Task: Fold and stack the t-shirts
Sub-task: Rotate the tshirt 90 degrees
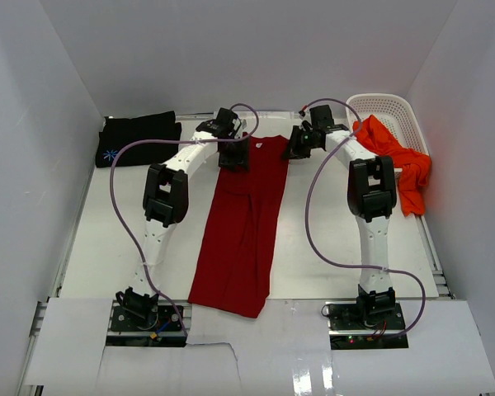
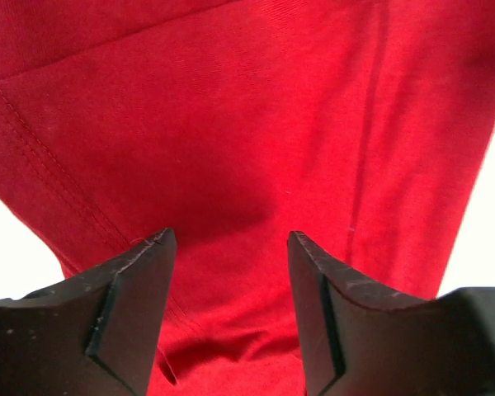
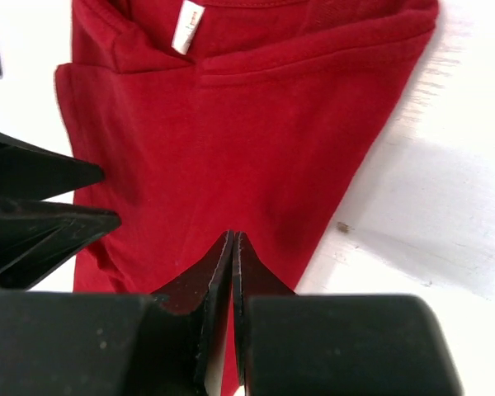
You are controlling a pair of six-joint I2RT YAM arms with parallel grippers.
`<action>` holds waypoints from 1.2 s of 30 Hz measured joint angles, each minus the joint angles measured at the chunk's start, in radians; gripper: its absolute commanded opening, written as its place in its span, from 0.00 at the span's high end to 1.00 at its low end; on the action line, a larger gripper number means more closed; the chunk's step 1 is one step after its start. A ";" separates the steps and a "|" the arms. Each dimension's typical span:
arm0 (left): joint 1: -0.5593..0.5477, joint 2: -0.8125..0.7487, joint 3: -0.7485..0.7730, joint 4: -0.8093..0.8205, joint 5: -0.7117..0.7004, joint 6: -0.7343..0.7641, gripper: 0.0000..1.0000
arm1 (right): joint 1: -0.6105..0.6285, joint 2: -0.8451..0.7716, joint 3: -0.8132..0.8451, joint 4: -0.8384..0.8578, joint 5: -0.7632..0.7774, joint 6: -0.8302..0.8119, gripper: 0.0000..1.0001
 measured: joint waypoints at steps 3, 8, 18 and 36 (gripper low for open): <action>0.000 0.022 0.000 0.003 -0.017 0.003 0.48 | 0.000 0.015 0.000 0.000 0.010 0.000 0.92; 0.001 0.028 0.001 0.013 -0.042 0.006 0.61 | 0.000 0.039 -0.008 0.000 0.026 0.000 0.92; 0.012 0.032 0.005 0.022 -0.060 -0.006 0.55 | 0.007 0.069 0.003 0.000 0.024 0.004 0.92; 0.181 0.035 -0.008 0.057 -0.026 -0.111 0.50 | 0.050 0.276 0.298 0.074 -0.091 0.069 0.88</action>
